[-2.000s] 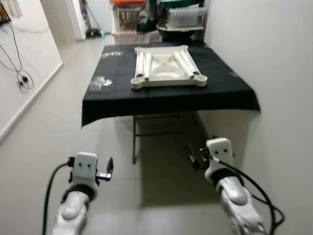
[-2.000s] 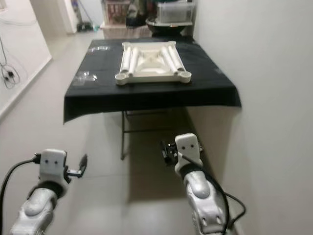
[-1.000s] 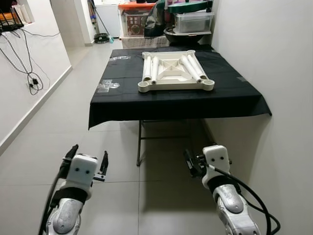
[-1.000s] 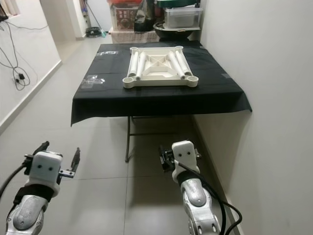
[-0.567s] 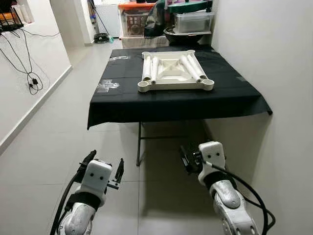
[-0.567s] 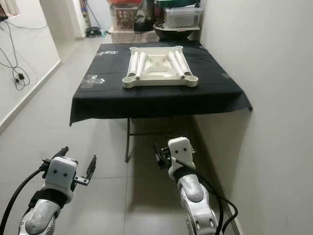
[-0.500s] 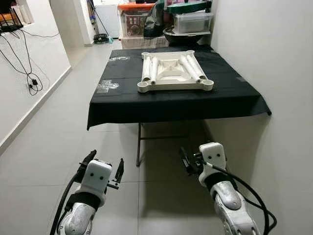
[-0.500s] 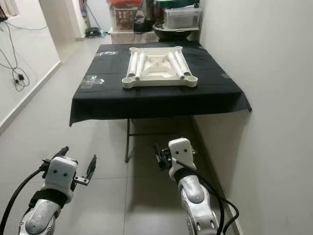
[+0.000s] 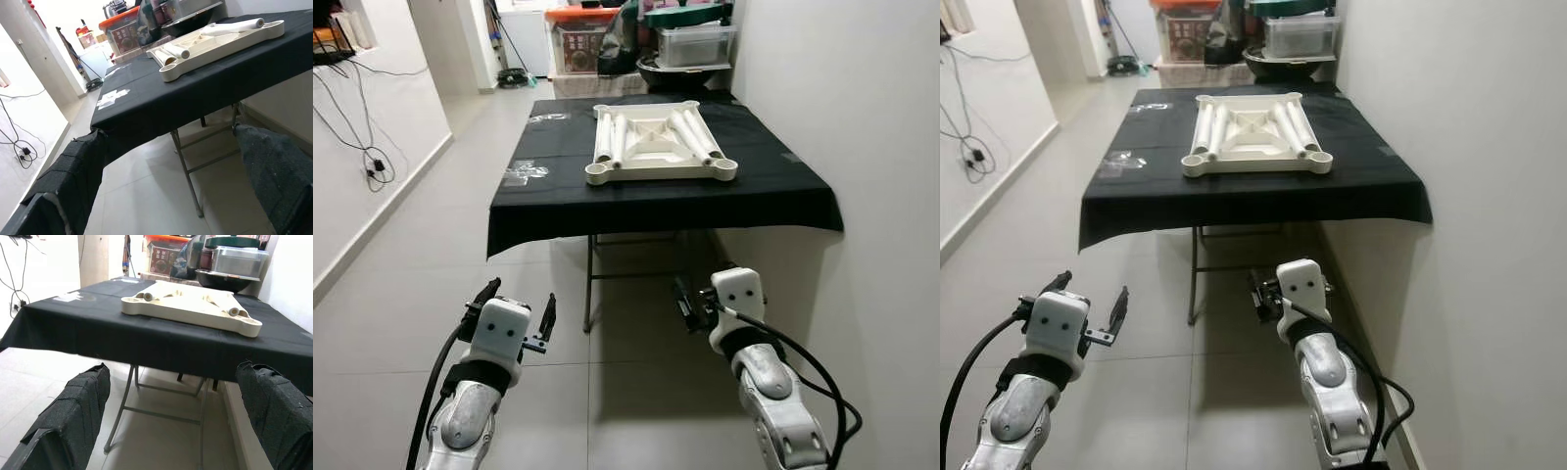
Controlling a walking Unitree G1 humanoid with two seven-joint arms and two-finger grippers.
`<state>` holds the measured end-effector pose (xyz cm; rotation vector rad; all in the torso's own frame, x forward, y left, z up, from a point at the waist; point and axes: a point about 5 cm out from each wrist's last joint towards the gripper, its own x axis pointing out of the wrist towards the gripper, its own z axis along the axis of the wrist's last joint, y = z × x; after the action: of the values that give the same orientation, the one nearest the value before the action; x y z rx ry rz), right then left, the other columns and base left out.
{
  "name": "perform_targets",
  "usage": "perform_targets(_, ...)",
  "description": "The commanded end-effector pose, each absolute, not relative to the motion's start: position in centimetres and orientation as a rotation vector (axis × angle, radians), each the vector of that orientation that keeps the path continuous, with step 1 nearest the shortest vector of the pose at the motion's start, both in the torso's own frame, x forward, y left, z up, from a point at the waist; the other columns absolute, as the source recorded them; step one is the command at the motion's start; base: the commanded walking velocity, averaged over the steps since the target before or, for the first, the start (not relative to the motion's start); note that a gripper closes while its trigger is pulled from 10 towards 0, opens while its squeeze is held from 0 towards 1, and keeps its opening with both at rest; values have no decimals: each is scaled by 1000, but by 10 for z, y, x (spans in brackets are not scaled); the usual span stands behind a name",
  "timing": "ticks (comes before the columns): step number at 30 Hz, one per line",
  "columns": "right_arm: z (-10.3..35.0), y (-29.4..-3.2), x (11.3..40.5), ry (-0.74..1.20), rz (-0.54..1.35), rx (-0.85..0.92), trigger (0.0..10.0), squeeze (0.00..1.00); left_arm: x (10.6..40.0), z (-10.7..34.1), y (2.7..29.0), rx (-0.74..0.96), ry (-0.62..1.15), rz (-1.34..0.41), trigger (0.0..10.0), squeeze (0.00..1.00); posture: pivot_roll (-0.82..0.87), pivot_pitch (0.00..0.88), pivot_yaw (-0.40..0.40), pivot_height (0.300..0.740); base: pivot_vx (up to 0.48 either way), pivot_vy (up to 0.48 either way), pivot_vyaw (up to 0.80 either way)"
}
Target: Building children table
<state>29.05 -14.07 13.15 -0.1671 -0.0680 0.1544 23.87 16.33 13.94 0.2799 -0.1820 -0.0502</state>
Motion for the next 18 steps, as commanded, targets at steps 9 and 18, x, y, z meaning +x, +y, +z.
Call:
perform_targets(9, 142, -141, 303, -96, 130, -146, 10000, 0, 240, 143, 160, 252, -205, -51, 10000, 0, -47, 0, -1, 740, 423, 0, 0)
perform_targets(18, 139, -143, 303, -91, 112, -150, 10000, 0, 241, 141, 155, 248, -205, -86, 10000, 0, -61, 0, 14, 740, 480, 0, 0)
